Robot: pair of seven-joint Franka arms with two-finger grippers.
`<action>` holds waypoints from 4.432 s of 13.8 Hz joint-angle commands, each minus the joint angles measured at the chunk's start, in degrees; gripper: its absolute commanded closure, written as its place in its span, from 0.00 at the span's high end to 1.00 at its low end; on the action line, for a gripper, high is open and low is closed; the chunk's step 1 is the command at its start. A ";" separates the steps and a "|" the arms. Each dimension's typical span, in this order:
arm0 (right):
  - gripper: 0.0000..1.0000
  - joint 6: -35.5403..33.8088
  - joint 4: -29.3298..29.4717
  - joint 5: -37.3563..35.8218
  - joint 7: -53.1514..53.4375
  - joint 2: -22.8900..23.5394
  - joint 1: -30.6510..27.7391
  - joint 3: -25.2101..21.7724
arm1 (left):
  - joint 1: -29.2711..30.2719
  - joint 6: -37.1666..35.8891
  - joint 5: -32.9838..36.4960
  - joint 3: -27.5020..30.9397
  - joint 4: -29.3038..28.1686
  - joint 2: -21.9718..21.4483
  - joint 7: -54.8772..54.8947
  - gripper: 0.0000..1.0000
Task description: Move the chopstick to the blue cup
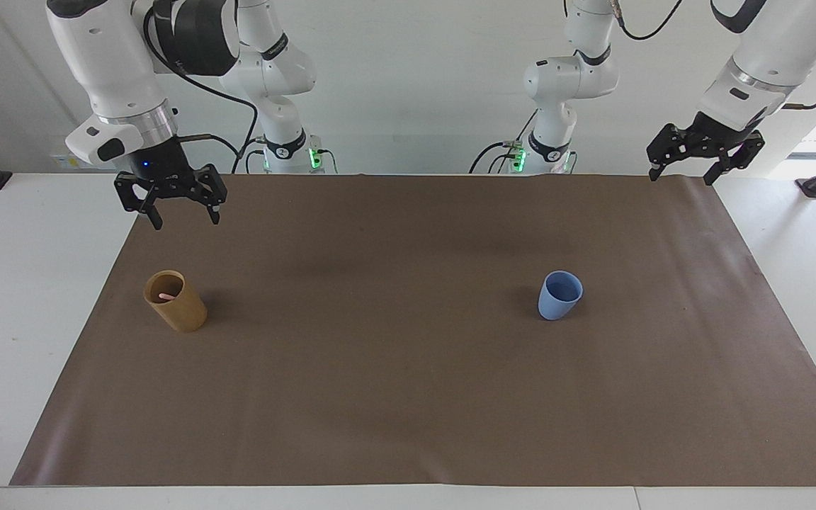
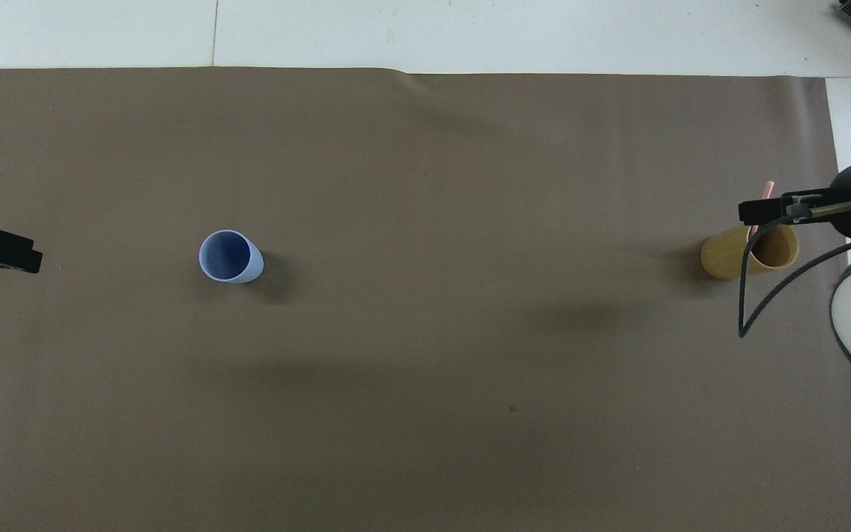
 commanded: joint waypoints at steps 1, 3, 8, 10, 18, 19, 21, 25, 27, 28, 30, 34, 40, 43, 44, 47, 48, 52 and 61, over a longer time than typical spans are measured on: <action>1.00 5.94 -3.20 -1.14 -1.20 2.70 -1.50 0.37 | 0.26 -0.91 -0.35 -0.03 0.03 -0.47 -0.41 1.00; 1.00 11.28 -3.90 -1.14 -1.98 4.55 -1.86 0.37 | 0.26 -0.91 -0.35 -0.03 0.03 -0.47 -0.41 1.00; 1.00 18.60 -4.34 -1.14 -7.60 6.85 -2.73 0.37 | 0.26 -0.82 -0.35 -0.03 0.03 -0.47 -0.41 1.00; 1.00 18.34 -4.43 -1.14 -10.50 6.76 -4.31 0.37 | 0.26 -0.82 -0.35 -0.03 0.03 -0.47 -0.41 1.00; 0.38 18.51 -4.26 -0.97 -15.17 6.76 -4.94 0.46 | 0.26 -0.82 -0.35 -0.03 0.03 -0.47 -0.41 1.00; 0.36 18.69 -4.26 -0.97 -15.17 6.85 -4.85 0.55 | 0.26 -0.82 -0.35 -0.03 0.03 -0.47 -0.41 1.00; 0.17 19.39 -4.17 -0.79 -15.17 7.02 -4.84 0.55 | 0.26 -0.82 -0.35 -0.03 0.03 -0.47 -0.41 1.00; 0.00 19.48 -3.99 -0.09 -15.09 7.11 -4.84 0.64 | 0.26 -0.82 -0.35 -0.03 0.03 -0.47 -0.41 1.00; 0.00 19.31 -3.56 0.00 -14.91 6.94 -4.84 0.72 | 0.26 -0.82 -0.35 -0.03 0.03 -0.47 -0.41 1.00; 0.00 19.22 -3.29 0.00 -14.82 6.67 -4.84 0.72 | 0.26 -0.82 -0.35 -0.03 0.03 -0.47 -0.41 1.00; 0.00 18.87 -3.03 0.00 -14.82 5.36 -4.84 0.72 | 0.26 -0.82 -0.35 -0.03 0.03 -0.47 -0.41 1.00; 0.00 18.43 -2.76 0.00 -14.73 0.18 -4.84 0.64 | 0.26 -0.82 -0.35 -0.03 0.03 -0.47 -0.41 1.00; 0.00 10.80 0.40 -0.09 -14.91 -2.64 -4.84 0.81 | 0.26 -0.82 -0.35 -0.03 0.03 -0.47 -0.41 1.00; 0.00 10.17 2.07 -0.09 -14.91 -2.12 -4.76 0.90 | 0.26 -0.82 -0.35 -0.03 0.03 -0.47 -0.41 1.00; 0.00 9.56 2.68 -0.17 -14.47 -1.94 -4.76 0.90 | 0.26 -0.82 -0.35 -0.03 0.03 -0.47 -0.41 1.00; 0.00 7.62 4.44 -0.70 -2.66 -1.50 -3.54 2.39 | -0.09 -0.82 -0.43 -0.12 0.03 -0.47 -0.58 1.00; 0.00 7.62 4.62 -1.05 2.35 -1.42 -2.40 2.57 | -0.44 -1.34 -0.44 -0.20 0.03 -0.56 -0.41 1.00; 0.00 3.06 5.85 -1.05 21.97 -1.24 -0.10 2.57 | -2.89 6.09 -0.61 -0.91 -6.88 -1.00 -0.84 1.00; 0.00 -3.36 6.20 -0.62 31.14 -2.03 -0.10 3.36 | -6.07 32.55 -0.87 -0.91 -22.46 4.09 -6.56 1.00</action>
